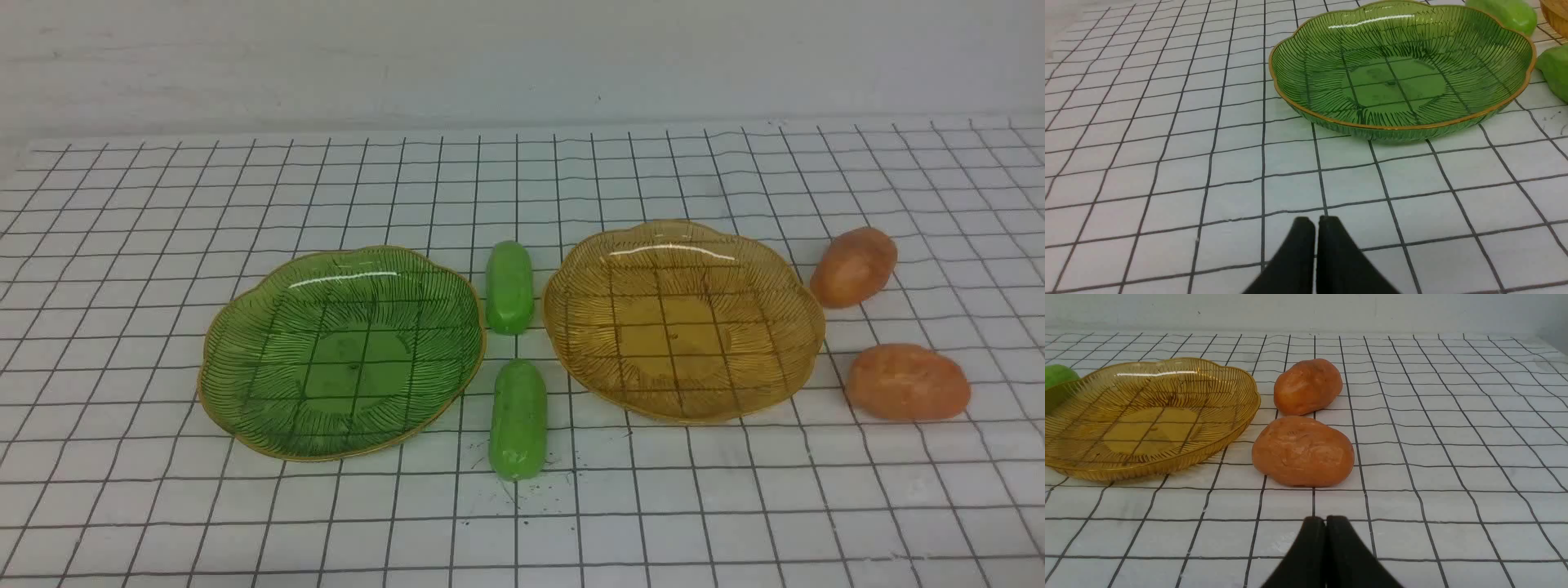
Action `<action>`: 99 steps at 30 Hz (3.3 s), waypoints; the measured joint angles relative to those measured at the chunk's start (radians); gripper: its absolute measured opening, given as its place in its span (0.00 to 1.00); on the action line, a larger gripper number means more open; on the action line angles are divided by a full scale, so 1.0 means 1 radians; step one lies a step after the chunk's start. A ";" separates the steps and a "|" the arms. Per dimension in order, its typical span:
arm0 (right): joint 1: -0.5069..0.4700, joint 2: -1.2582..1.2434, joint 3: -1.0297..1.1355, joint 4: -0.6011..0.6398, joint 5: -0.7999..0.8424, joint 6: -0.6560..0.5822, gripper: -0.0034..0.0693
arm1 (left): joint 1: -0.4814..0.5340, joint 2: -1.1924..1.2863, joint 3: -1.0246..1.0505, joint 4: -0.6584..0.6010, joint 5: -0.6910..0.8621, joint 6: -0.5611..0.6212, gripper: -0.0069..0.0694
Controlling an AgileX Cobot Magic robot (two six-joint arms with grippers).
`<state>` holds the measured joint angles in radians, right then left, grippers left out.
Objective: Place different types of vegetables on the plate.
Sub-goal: 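Put the green cucumber next to the left plate into that plate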
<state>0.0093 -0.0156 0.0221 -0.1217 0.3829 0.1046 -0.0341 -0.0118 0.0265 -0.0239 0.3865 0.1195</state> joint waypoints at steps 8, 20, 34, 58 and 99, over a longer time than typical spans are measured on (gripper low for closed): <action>0.000 0.000 0.000 0.000 0.000 0.000 0.03 | 0.000 0.000 0.000 0.000 0.000 0.000 0.08; 0.000 0.001 0.000 0.000 0.000 0.000 0.03 | 0.000 0.000 0.000 0.000 0.000 0.000 0.08; 0.000 0.001 0.000 0.000 0.000 0.000 0.03 | 0.000 0.000 0.002 -0.256 -0.331 -0.176 0.08; 0.001 0.001 0.008 0.633 -0.462 0.240 0.03 | 0.000 0.360 -0.695 -0.395 -0.009 -0.162 0.08; 0.006 0.788 -0.902 0.537 0.876 -0.367 0.03 | -0.591 1.952 -1.563 0.067 0.641 -0.412 0.49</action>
<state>0.0156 0.7726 -0.8795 0.4155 1.2588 -0.2623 -0.6249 1.9399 -1.5369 0.0426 1.0273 -0.2925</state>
